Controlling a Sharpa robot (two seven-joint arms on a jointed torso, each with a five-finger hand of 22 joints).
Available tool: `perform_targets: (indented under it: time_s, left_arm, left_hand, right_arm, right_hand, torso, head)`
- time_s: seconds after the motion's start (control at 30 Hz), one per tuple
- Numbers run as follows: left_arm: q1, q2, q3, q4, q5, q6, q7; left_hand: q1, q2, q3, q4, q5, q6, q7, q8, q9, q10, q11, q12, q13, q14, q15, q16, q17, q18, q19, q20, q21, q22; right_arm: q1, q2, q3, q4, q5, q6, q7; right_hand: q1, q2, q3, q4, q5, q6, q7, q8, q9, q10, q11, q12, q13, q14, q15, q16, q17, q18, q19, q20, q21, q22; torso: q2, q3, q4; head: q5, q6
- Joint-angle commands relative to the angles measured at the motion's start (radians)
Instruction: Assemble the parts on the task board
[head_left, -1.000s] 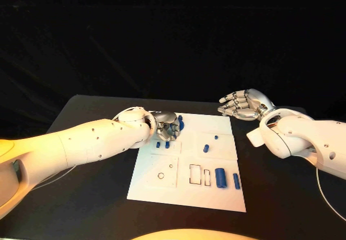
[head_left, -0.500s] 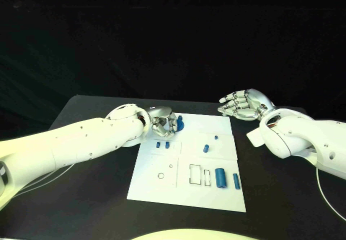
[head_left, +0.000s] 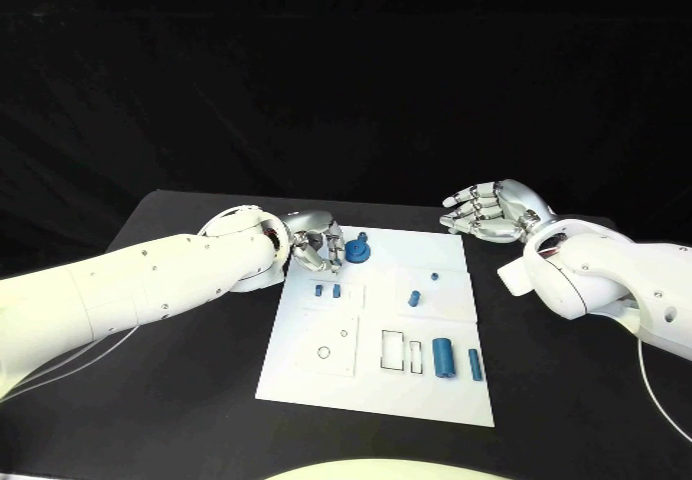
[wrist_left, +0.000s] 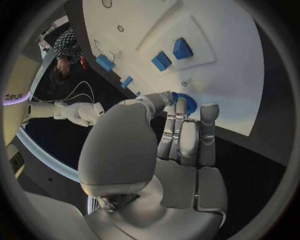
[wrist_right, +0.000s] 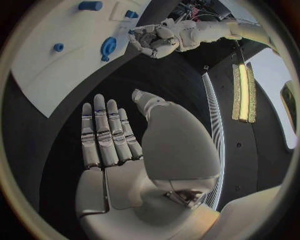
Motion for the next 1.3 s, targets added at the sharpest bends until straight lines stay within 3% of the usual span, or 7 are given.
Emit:
perform_targets:
  time_s: [0.03,1.3]
  left_arm:
    - [0.0,0.0,0.001,-0.001,0.001,0.048,-0.016]
    - [-0.001,0.018,-0.011,-0.034,-0.004,0.076,-0.023]
  left_hand:
    - [-0.011,0.002,-0.007,0.004,0.001,0.004,-0.001,-0.005,0.001,0.008,0.0,-0.006,-0.001,0.003,0.001,0.002,-0.002,-0.017,0.004,0.001,0.002,-0.003]
    - [-0.01,-0.002,-0.009,0.002,0.0,0.006,-0.002,-0.01,0.003,0.013,0.0,-0.015,-0.002,0.003,0.001,0.003,-0.003,-0.017,0.002,0.001,-0.001,-0.006]
  right_arm:
    - [-0.001,0.001,0.0,0.0,-0.009,0.01,0.011]
    - [-0.001,0.0,0.0,0.003,-0.009,0.011,0.011]
  right_hand:
    - [-0.008,0.0,-0.001,-0.007,-0.003,-0.001,0.053,0.002,-0.001,-0.006,0.0,-0.006,-0.001,-0.008,-0.001,-0.004,-0.001,0.015,0.002,0.0,0.001,-0.002]
    - [-0.008,0.0,0.0,-0.008,-0.003,-0.001,0.053,0.002,-0.002,-0.006,0.0,-0.006,-0.001,-0.008,-0.001,-0.004,-0.002,0.015,0.002,0.0,0.001,-0.004]
  torso:
    - [0.001,0.0006,-0.0016]
    - [0.001,0.0,-0.0011]
  head:
    - [0.003,0.001]
    - [0.002,-0.001]
